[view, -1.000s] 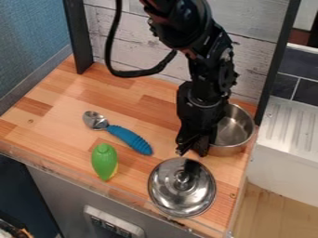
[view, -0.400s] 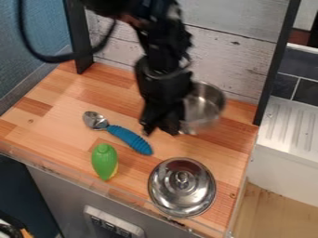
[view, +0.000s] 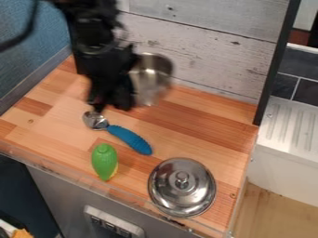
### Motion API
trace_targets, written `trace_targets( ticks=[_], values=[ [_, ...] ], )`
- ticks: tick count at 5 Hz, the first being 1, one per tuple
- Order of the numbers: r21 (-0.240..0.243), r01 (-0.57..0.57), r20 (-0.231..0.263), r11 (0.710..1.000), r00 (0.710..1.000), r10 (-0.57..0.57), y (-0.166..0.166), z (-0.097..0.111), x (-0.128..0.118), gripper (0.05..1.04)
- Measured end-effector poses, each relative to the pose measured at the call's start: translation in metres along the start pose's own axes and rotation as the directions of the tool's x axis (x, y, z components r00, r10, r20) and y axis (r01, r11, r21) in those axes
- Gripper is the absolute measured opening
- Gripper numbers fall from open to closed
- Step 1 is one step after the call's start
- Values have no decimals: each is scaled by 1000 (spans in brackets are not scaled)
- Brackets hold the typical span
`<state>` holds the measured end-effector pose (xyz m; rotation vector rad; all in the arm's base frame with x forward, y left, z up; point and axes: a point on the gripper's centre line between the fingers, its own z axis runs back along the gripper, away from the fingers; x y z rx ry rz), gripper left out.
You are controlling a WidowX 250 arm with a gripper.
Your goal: Move the silver pot to the bottom left side of the table
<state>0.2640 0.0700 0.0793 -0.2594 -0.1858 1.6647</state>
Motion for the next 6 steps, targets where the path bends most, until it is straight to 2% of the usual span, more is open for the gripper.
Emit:
trace_targets(
  ticks=[1,2,4,5,6],
  values=[
    [-17,-32,71,999,997,33,11,9,28,79],
    [-32,-134,163,991,977,137,22,14,71,79],
    [24,-224,278,974,938,209,40,-4,126,79],
    [63,-242,317,968,925,210,50,-19,143,79],
    [77,-243,347,967,916,203,55,-33,152,79]
  ],
)
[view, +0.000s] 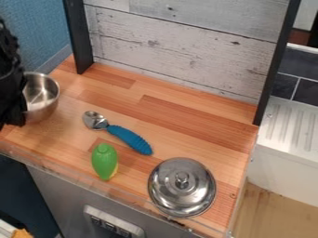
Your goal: Move the silver pot to the bottom left side of the table
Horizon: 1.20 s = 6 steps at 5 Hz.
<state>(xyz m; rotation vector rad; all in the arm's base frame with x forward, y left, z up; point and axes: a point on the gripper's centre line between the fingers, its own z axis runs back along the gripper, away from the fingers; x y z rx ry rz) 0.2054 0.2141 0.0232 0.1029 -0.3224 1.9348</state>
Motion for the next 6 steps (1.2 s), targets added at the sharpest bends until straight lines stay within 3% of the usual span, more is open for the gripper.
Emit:
trace_targets(
  ticks=[1,3,4,5,6],
  values=[
    [2,10,-22,1000,1000,-10,1,-7,-5,79],
    [16,79,-118,997,990,-77,9,-9,-22,78],
    [29,84,-113,996,990,-80,11,-8,-22,107],
    [41,87,-100,995,992,-83,11,-8,-24,288],
    [49,75,-86,996,994,-71,12,-8,-22,580]
  ],
)
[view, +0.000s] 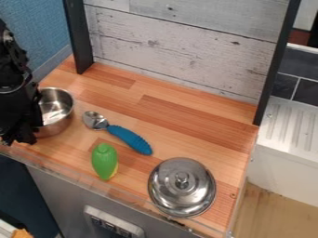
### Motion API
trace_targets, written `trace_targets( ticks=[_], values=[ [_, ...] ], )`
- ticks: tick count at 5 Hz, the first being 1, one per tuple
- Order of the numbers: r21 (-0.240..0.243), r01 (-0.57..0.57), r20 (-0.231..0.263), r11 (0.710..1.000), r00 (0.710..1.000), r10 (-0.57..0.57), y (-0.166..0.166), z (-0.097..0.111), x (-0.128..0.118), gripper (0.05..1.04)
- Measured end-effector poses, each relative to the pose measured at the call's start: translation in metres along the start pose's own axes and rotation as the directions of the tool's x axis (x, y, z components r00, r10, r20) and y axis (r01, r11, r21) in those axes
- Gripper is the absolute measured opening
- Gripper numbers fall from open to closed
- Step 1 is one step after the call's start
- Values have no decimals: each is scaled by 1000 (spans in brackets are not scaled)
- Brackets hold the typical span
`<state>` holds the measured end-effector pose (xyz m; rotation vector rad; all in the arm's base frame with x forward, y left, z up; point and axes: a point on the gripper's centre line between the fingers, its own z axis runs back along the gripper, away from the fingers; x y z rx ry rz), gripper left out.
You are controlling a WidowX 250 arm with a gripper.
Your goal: Move the silver pot to the bottom left side of the table
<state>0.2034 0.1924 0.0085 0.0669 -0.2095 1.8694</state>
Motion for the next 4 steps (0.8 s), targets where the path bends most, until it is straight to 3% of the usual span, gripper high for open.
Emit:
trace_targets(
  ticks=[1,2,4],
  values=[
    [16,-2,57,1000,998,1,0,0,-3,887],
    [-3,-14,42,1000,999,14,-2,14,-5,1010],
    [-104,-33,-43,994,999,29,-17,66,-8,1001]
  ],
)
